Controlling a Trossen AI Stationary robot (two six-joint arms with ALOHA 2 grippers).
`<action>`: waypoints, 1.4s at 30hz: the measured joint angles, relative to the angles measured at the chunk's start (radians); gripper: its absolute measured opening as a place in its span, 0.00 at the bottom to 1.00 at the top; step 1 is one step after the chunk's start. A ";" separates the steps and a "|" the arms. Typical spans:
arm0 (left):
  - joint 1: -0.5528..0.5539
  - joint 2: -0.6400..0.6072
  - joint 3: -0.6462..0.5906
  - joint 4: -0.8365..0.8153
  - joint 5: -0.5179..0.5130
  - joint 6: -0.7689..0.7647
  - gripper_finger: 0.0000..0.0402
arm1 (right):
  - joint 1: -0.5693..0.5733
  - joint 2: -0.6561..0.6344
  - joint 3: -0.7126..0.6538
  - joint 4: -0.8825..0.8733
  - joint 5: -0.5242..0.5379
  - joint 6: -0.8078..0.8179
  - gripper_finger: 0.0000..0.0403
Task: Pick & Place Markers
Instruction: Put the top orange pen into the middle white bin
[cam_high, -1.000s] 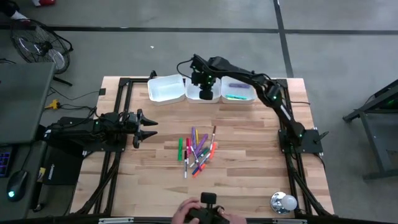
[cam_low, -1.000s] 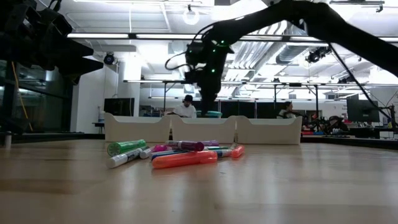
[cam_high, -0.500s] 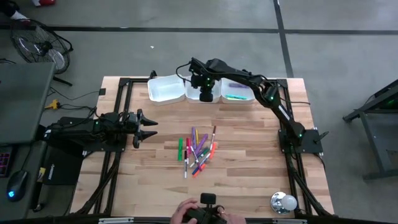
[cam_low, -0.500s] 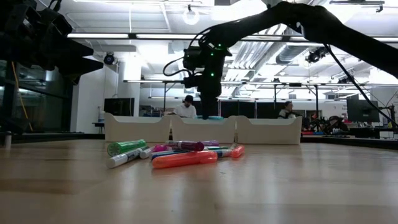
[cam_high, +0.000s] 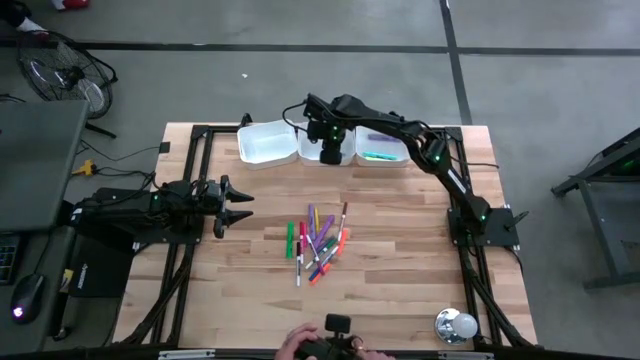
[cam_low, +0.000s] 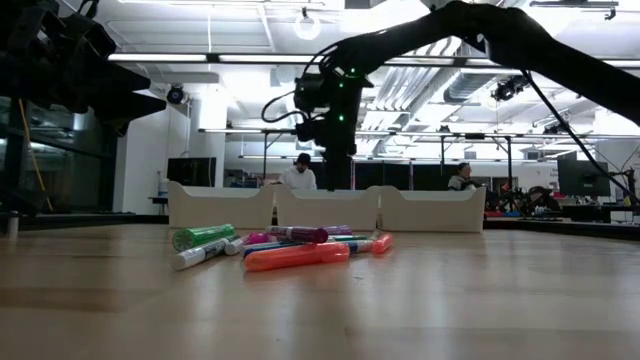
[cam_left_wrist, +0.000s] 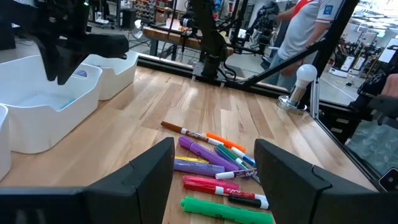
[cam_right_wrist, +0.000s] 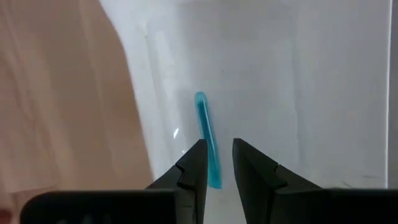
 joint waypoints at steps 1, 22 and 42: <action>0.000 0.000 0.000 0.000 0.000 0.000 0.55 | 0.004 -0.006 0.000 -0.009 -0.001 0.022 0.16; 0.000 0.000 0.000 0.000 0.000 0.000 0.55 | 0.266 -0.066 0.000 -0.283 -0.008 0.837 0.16; 0.000 0.000 0.000 0.000 0.000 0.000 0.55 | 0.554 -0.250 -0.425 -0.157 -0.099 1.411 0.14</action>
